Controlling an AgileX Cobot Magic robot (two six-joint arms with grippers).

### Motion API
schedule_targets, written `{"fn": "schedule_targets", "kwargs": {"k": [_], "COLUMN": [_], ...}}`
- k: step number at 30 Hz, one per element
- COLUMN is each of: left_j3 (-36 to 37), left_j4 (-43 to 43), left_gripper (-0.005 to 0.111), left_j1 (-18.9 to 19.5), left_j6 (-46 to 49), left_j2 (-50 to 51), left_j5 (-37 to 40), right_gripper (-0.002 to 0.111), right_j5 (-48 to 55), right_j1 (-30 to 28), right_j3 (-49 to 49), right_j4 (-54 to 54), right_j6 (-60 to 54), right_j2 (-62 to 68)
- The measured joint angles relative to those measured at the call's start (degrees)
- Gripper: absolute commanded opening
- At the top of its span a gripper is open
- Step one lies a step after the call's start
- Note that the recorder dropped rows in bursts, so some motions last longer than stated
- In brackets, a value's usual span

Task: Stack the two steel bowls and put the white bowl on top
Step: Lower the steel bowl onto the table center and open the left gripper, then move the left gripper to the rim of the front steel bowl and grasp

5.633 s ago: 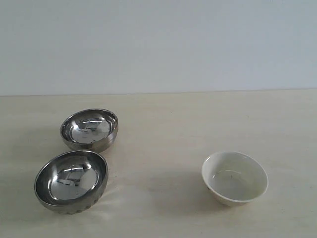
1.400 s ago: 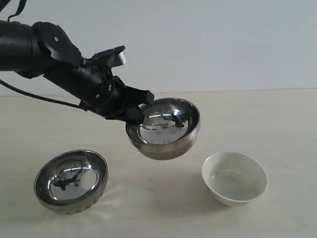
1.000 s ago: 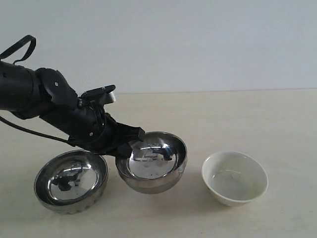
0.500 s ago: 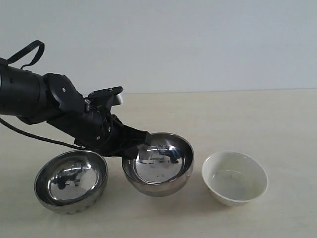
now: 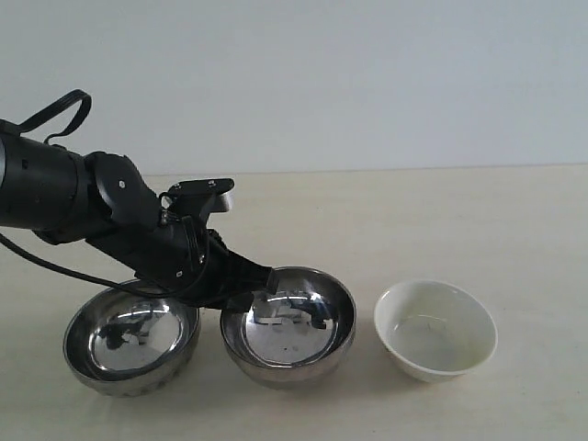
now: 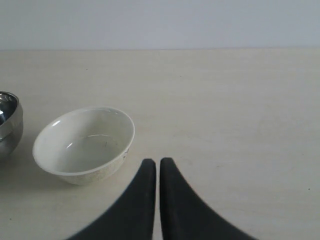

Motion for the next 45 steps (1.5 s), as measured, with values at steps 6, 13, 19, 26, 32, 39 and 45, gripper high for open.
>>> {"fn": "schedule_targets", "kwargs": {"k": [6,13,19,26,32,39,45], "left_j3": [0.0,0.0,0.0,0.0,0.0,0.0,3.0], "left_j4": [0.3,0.5,0.6,0.6,1.4,2.6,3.9], "left_gripper": [0.004,0.015,0.037,0.037,0.037,0.037,0.037], "left_j1": [0.0,0.0,0.0,0.0,0.0,3.9,10.7], "left_j6": [0.0,0.0,0.0,0.0,0.0,0.0,0.0], "left_j2": [0.0,0.0,0.0,-0.1,-3.7,-10.7,-14.9], "left_j5": [0.0,0.1,0.5,0.6,0.6,4.0,7.3], "right_gripper": [0.0,0.0,0.0,0.0,0.0,0.0,0.0], "right_j5": [0.0,0.0,0.0,0.0,0.0,0.0,0.0], "right_j1": [0.0,0.0,0.0,0.0,0.0,0.0,0.0], "right_j3": [0.0,0.0,0.0,0.0,0.0,0.0,0.0], "right_j4": [0.0,0.0,0.0,0.0,0.0,0.0,0.0], "right_j6": [0.0,0.0,0.0,0.0,0.0,0.0,0.0], "right_j2": [0.0,0.0,0.0,0.0,0.0,0.0,0.0]}}
